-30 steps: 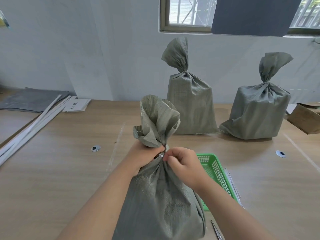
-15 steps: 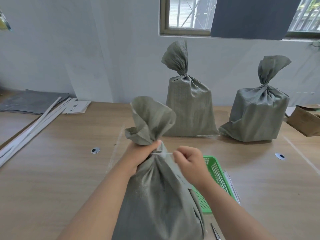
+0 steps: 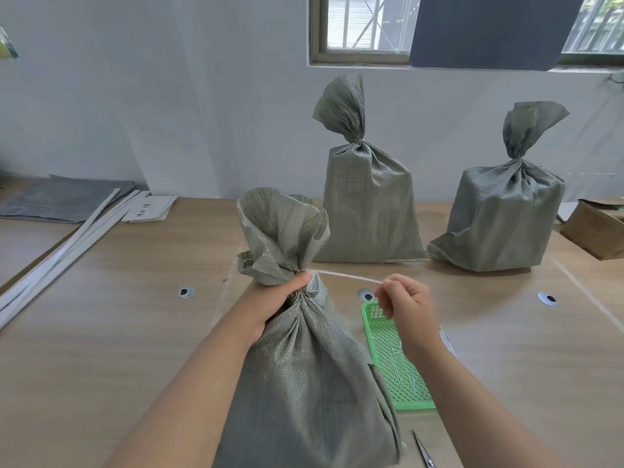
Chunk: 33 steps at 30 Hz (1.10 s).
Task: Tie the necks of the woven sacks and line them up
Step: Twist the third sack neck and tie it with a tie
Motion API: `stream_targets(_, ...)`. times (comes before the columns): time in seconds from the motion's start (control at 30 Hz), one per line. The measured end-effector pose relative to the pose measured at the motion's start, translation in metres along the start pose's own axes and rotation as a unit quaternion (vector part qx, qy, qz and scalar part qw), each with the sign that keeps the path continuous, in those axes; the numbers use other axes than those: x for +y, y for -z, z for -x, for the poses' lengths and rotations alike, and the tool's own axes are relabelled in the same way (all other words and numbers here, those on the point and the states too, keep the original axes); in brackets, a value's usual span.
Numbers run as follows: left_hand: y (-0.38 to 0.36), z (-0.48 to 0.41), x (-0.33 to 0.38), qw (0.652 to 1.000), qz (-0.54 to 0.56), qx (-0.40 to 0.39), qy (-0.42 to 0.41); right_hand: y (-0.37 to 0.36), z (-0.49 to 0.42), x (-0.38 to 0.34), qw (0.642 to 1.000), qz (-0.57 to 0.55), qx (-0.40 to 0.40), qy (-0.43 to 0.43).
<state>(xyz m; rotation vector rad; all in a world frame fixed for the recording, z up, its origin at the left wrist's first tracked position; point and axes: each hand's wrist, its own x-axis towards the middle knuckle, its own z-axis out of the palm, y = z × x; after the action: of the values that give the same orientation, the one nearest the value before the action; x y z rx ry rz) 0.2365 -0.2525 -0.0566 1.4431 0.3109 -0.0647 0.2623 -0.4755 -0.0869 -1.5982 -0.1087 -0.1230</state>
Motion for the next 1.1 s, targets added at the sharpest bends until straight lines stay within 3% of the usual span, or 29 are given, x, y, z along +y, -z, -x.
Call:
stream_targets(0.07,0.0,0.001,0.0,1.0,0.005,-0.005,-0.005,0.005,-0.005,0.004,0.999,-0.007,0.041,-0.01)
stream_targets(0.2,-0.002,0.004,0.0,1.0,0.013,-0.001,-0.016,0.003,-0.008,0.013,0.997,0.051,0.049,-0.024)
stream_targets(0.43,0.0,0.007,0.0,0.999,0.013,-0.005,-0.028,-0.009,-0.003,0.015,0.995,0.101,0.01,-0.012)
stream_targets(0.63,-0.002,0.009,-0.001,0.999,0.007,-0.015,-0.034,-0.029,0.0,0.0,0.988,0.12,-0.067,0.072)
stream_targets(0.77,-0.004,0.013,-0.002,0.998,-0.012,-0.027,-0.056,-0.038,-0.003,-0.005,0.957,0.205,-0.116,0.169)
stream_targets(0.93,0.002,0.009,0.0,0.986,-0.153,-0.033,-0.056,-0.046,-0.004,-0.014,0.944,0.204,-0.155,0.207)
stream_targets(1.1,0.009,0.002,0.009,0.964,-0.253,-0.028,-0.079,-0.045,0.003,-0.013,0.963,0.167,-0.159,0.14)
